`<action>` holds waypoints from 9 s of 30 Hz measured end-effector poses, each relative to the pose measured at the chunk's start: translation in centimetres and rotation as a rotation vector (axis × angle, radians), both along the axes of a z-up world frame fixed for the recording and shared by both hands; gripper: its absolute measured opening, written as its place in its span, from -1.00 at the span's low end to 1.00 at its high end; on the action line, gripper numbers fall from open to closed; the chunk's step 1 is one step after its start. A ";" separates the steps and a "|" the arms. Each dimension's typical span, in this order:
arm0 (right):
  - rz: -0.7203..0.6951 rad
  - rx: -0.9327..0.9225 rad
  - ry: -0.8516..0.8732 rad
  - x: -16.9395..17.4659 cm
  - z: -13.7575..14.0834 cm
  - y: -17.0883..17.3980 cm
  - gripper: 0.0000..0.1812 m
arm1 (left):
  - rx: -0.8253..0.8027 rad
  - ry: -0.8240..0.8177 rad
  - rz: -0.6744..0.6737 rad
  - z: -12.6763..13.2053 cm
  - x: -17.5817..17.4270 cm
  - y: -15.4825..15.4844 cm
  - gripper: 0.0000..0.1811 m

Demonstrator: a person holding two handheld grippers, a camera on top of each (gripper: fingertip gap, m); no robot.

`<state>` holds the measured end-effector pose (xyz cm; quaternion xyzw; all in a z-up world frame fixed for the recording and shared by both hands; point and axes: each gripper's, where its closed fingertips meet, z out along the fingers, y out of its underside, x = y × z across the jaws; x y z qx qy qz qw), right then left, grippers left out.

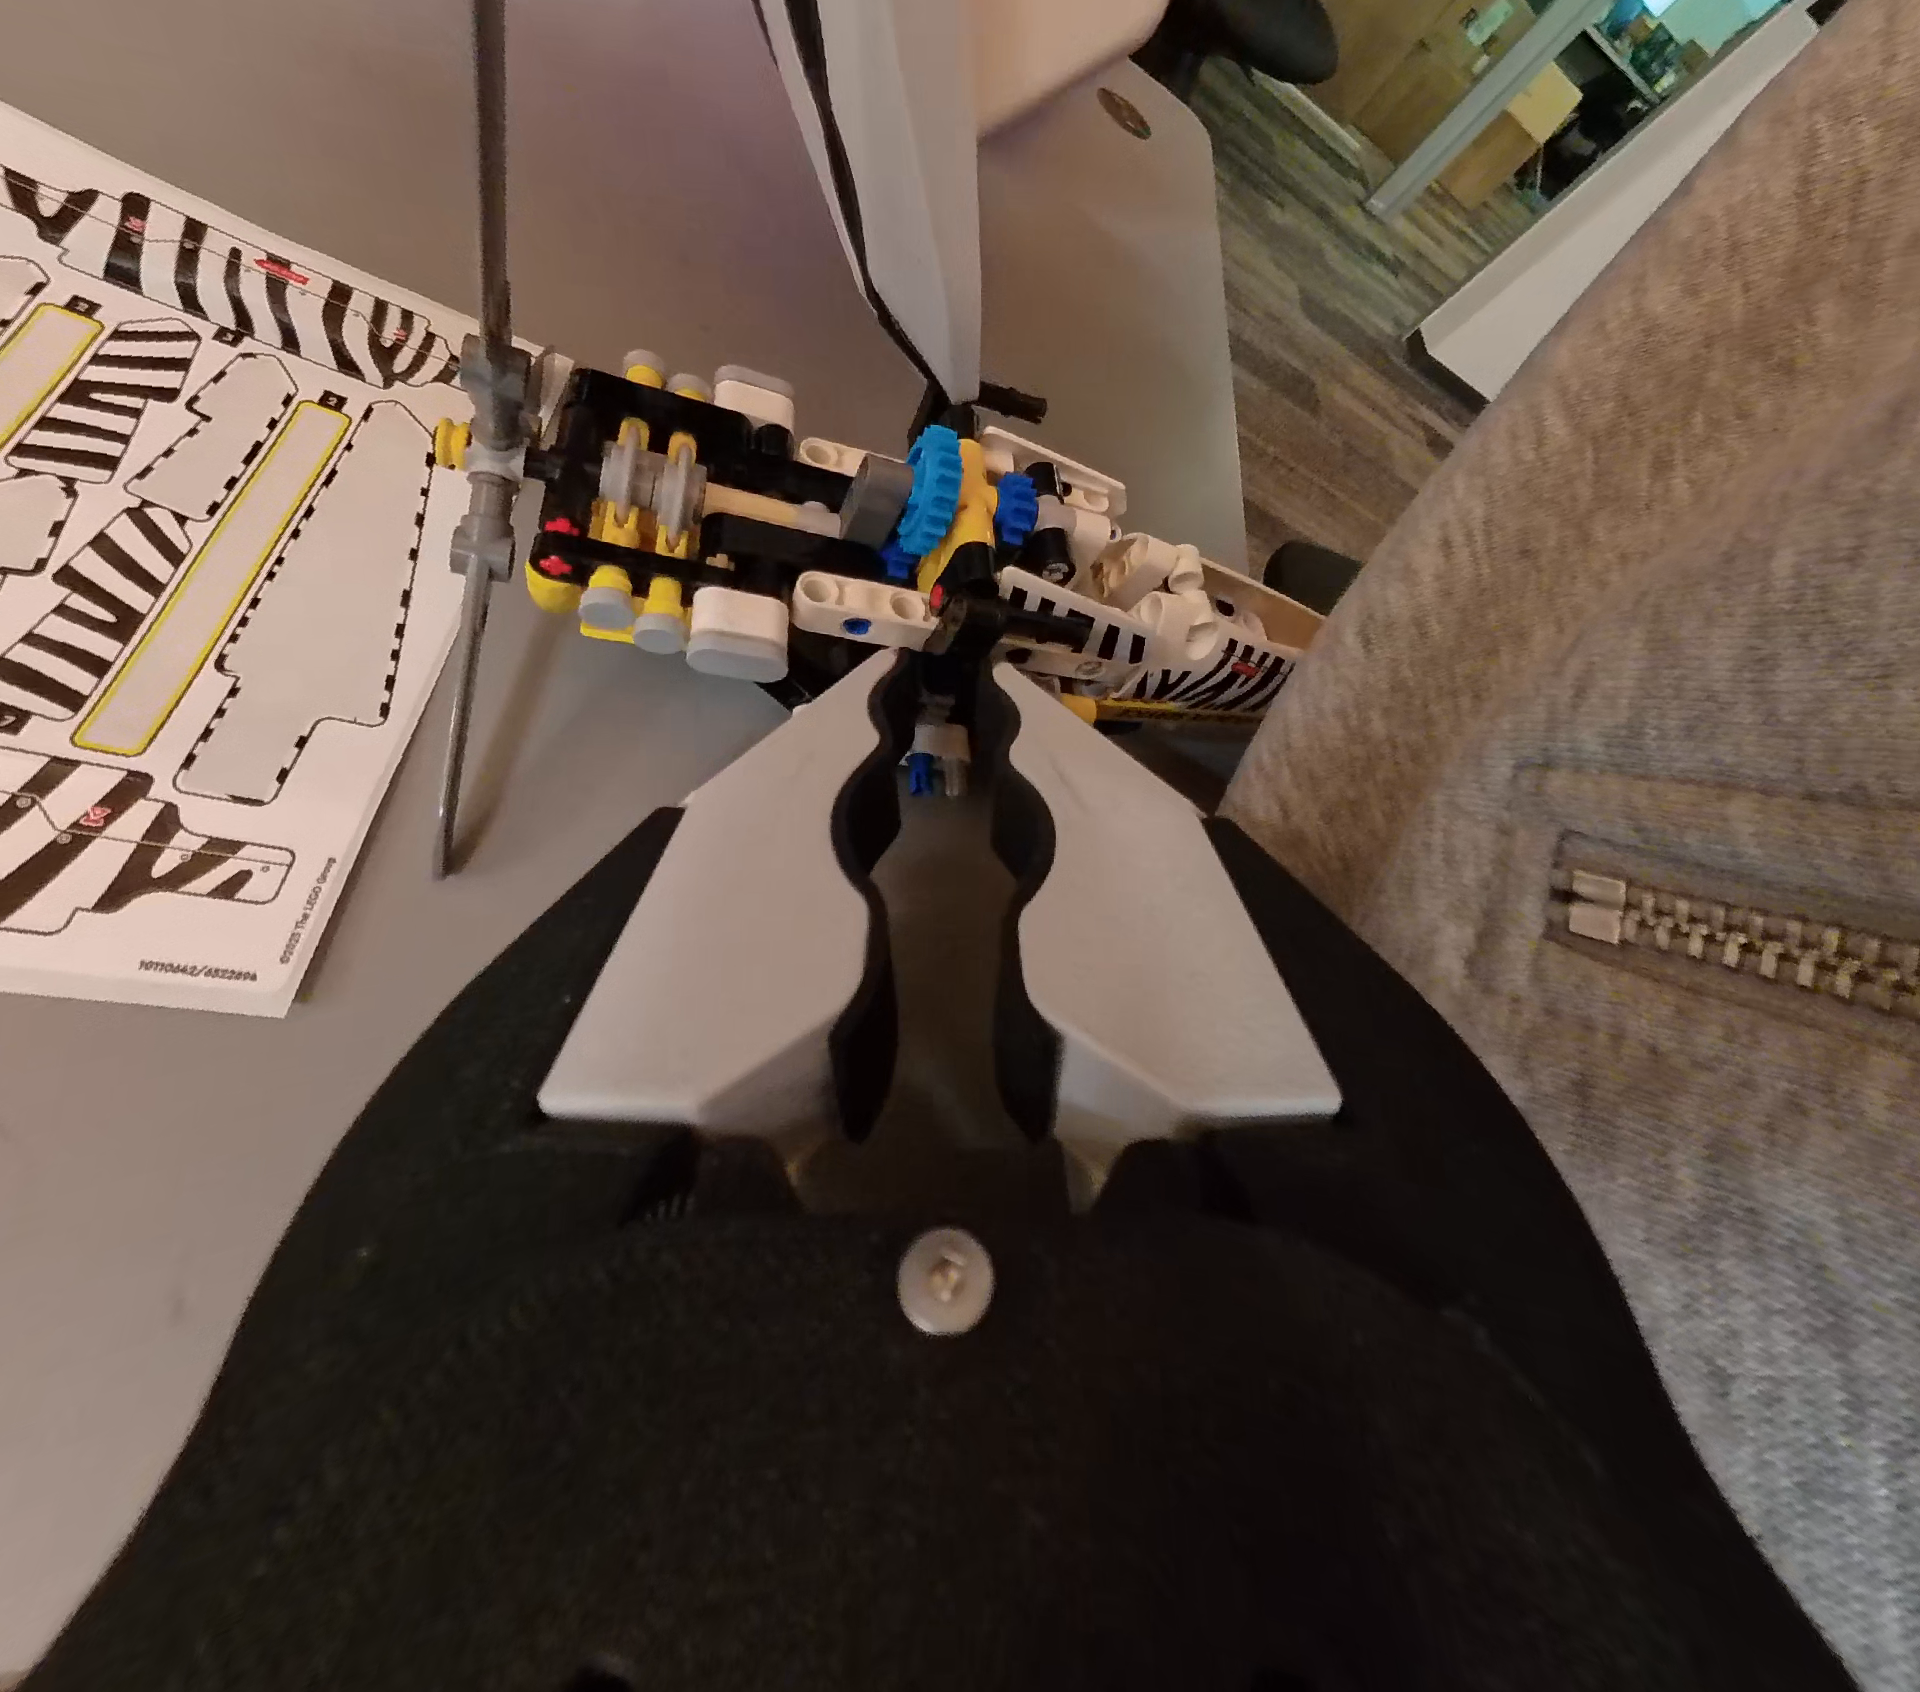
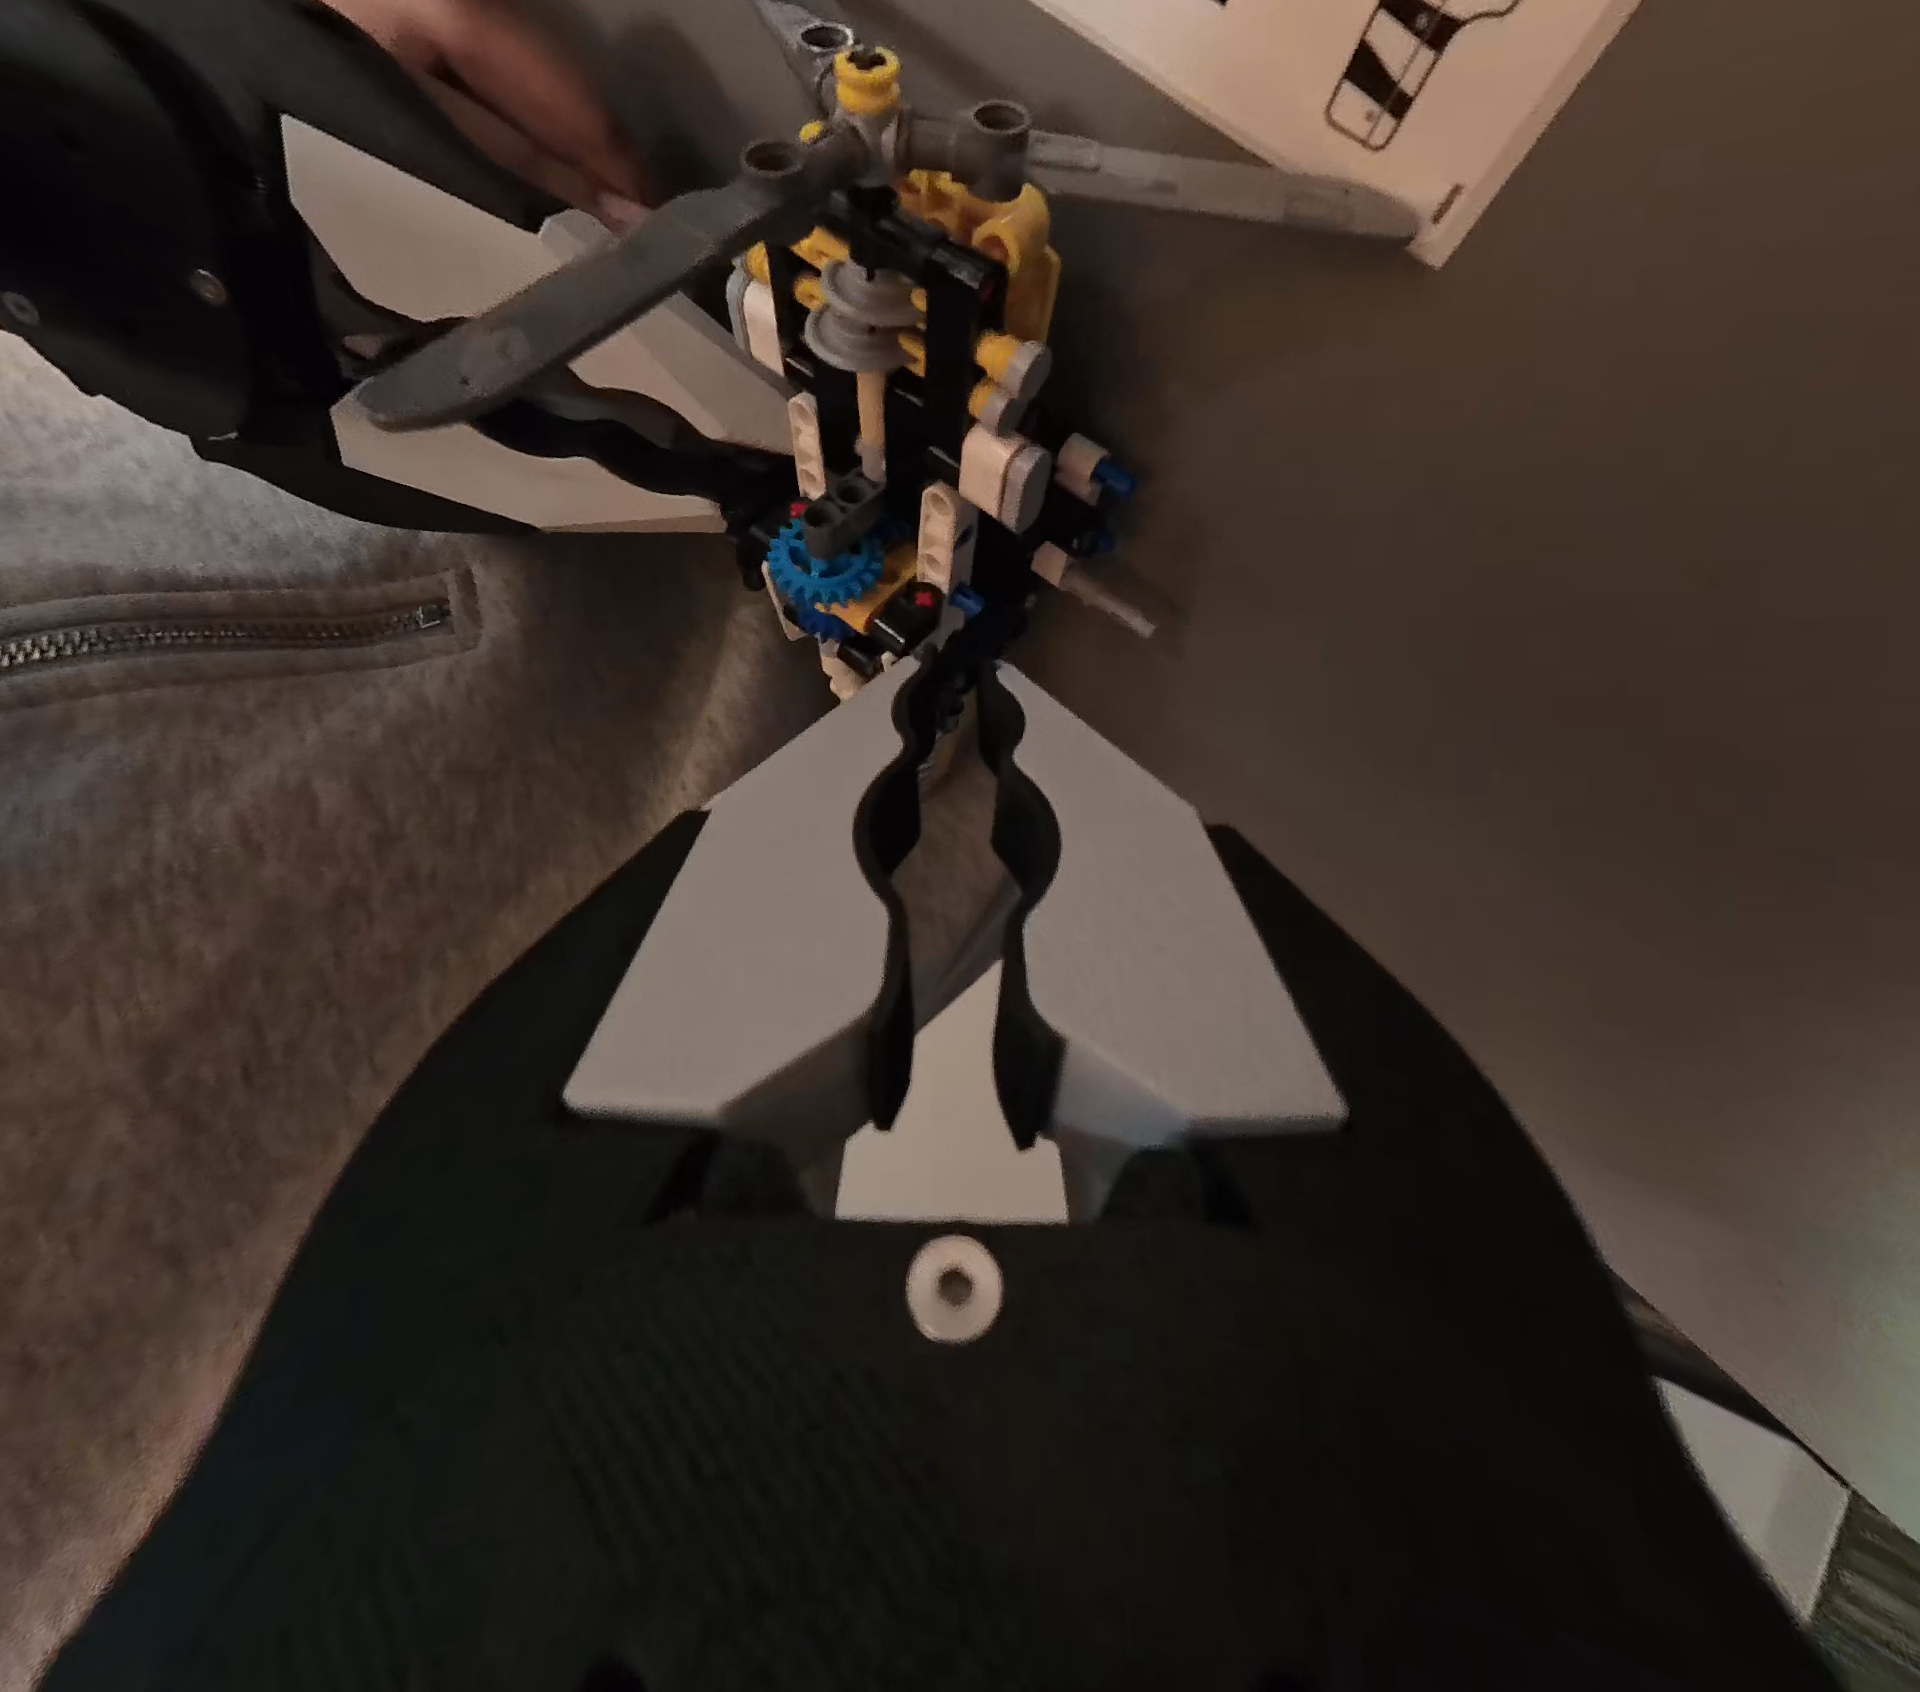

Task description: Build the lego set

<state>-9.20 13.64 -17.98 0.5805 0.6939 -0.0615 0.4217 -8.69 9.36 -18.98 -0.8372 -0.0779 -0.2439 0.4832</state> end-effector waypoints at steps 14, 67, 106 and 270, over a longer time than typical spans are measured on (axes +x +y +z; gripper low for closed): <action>0.020 -0.247 -0.051 -0.3 0.1 -0.2 -0.95 | 0.000 0.003 -0.003 0.0 0.0 0.0 -0.95; 0.062 0.277 0.998 -3.4 -4.7 3.5 -0.93 | 0.309 -0.245 0.092 5.1 -2.5 -1.7 -0.70; 0.155 0.312 2.047 2.9 11.9 -1.3 -0.66 | 0.514 -0.495 0.160 12.9 3.1 2.4 -0.94; -0.180 0.312 0.329 -1.6 -0.7 0.0 -0.94 | 0.010 0.064 0.004 -0.6 -1.0 0.0 -0.97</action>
